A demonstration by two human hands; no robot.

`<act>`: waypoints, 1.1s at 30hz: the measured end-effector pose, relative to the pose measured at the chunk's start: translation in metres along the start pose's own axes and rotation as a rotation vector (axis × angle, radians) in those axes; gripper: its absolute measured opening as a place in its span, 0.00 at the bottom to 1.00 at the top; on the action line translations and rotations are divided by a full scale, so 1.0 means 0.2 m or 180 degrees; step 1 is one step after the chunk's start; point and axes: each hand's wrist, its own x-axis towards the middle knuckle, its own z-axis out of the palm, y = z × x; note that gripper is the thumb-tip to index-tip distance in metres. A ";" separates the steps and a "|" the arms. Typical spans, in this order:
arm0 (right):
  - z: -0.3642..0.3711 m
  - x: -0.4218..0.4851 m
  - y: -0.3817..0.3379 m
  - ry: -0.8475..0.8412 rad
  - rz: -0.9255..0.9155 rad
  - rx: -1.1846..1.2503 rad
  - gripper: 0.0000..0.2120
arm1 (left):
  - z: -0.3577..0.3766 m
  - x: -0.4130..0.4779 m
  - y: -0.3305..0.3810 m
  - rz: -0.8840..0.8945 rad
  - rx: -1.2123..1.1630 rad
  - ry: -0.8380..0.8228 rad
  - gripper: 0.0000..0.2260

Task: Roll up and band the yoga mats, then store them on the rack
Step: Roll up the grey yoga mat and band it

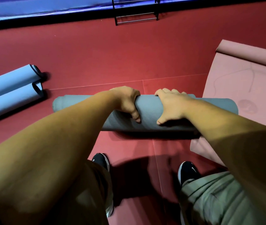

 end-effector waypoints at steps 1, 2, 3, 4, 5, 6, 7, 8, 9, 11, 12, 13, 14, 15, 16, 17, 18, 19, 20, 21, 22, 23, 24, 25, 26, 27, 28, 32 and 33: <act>-0.01 0.00 0.00 -0.0001 0.0021 0.0011 0.54 | 0.00 0.00 0.00 -0.0002 0.0016 -0.0012 0.42; -0.01 0.00 0.00 -0.0019 0.0040 0.0040 0.54 | 0.00 0.00 0.01 -0.0004 0.0055 -0.0022 0.43; -0.01 0.01 0.01 -0.0044 0.0051 0.0095 0.54 | 0.01 0.00 0.02 0.0003 0.0116 -0.0020 0.43; -0.02 0.01 0.01 -0.0067 0.0050 0.0174 0.55 | 0.01 0.00 0.02 0.0031 0.0199 0.0012 0.43; -0.02 0.01 0.02 -0.0089 0.0038 0.0262 0.55 | 0.02 0.00 0.03 0.0081 0.0307 0.0085 0.43; -0.02 0.01 0.03 -0.0111 0.0028 0.0343 0.55 | 0.03 -0.01 0.03 0.0143 0.0446 0.0190 0.45; -0.02 0.01 0.04 -0.0133 0.0037 0.0411 0.55 | 0.05 -0.01 0.04 0.0207 0.0613 0.0296 0.47; -0.02 0.01 0.05 -0.0165 0.0070 0.0472 0.54 | 0.07 -0.02 0.04 0.0264 0.0801 0.0370 0.49; -0.02 0.01 0.06 -0.0204 0.0114 0.0544 0.54 | 0.09 -0.03 0.05 0.0296 0.0986 0.0406 0.51; -0.02 0.01 0.06 -0.0287 0.0168 0.0681 0.55 | 0.12 -0.04 0.06 0.0286 0.1211 0.0448 0.53; -0.01 0.02 0.06 -0.0316 0.0164 0.0715 0.55 | 0.13 -0.03 0.07 0.0273 0.1223 0.0478 0.53; -0.01 0.02 0.05 -0.0339 0.0151 0.0729 0.55 | 0.13 -0.03 0.07 0.0268 0.1182 0.0507 0.51; -0.01 0.02 0.05 -0.0364 0.0138 0.0736 0.55 | 0.13 -0.03 0.07 0.0271 0.1110 0.0523 0.50; -0.01 0.02 0.05 -0.0402 0.0128 0.0750 0.54 | 0.12 -0.03 0.07 0.0278 0.1020 0.0526 0.49; -0.01 0.03 0.05 -0.0454 0.0120 0.0770 0.53 | 0.11 -0.03 0.07 0.0283 0.0923 0.0523 0.47; -0.01 0.03 0.05 -0.0505 0.0121 0.0797 0.52 | 0.10 -0.03 0.06 0.0287 0.0832 0.0514 0.46; -0.01 0.03 0.05 -0.0537 0.0118 0.0817 0.53 | 0.09 -0.02 0.05 0.0289 0.0750 0.0492 0.45; 0.00 0.03 0.05 -0.0535 0.0114 0.0802 0.54 | 0.08 -0.02 0.05 0.0284 0.0672 0.0452 0.44; 0.00 0.03 0.05 -0.0486 0.0100 0.0723 0.55 | 0.08 -0.01 0.04 0.0271 0.0598 0.0401 0.44; 0.01 0.03 0.04 -0.0401 0.0080 0.0579 0.57 | 0.07 -0.01 0.04 0.0242 0.0523 0.0345 0.43; 0.02 0.03 0.03 -0.0303 0.0057 0.0401 0.59 | 0.07 -0.01 0.03 0.0201 0.0442 0.0290 0.43; 0.02 0.03 0.03 -0.0211 0.0021 0.0229 0.62 | 0.06 0.00 0.03 0.0156 0.0355 0.0240 0.42; 0.03 0.03 0.02 -0.0136 -0.0025 0.0097 0.65 | 0.05 0.00 0.03 0.0116 0.0271 0.0192 0.41; 0.04 0.03 0.01 -0.0070 -0.0067 0.0018 0.67 | 0.04 0.00 0.02 0.0095 0.0193 0.0151 0.40; 0.05 0.02 0.00 -0.0010 -0.0094 -0.0010 0.68 | 0.03 0.00 0.02 0.0091 0.0124 0.0113 0.39; 0.06 0.02 0.00 0.0043 -0.0103 -0.0006 0.67 | 0.02 0.00 0.02 0.0097 0.0065 0.0075 0.38; 0.06 0.02 -0.01 0.0086 -0.0098 0.0018 0.66 | 0.02 0.00 0.02 0.0106 0.0024 0.0034 0.38; 0.02 0.01 -0.01 0.0105 -0.0045 0.0181 0.54 | 0.02 0.00 0.03 0.0147 0.0094 0.0000 0.38; 0.01 0.01 0.00 0.0071 -0.0021 0.0289 0.52 | 0.02 0.01 0.04 0.0182 0.0171 0.0033 0.40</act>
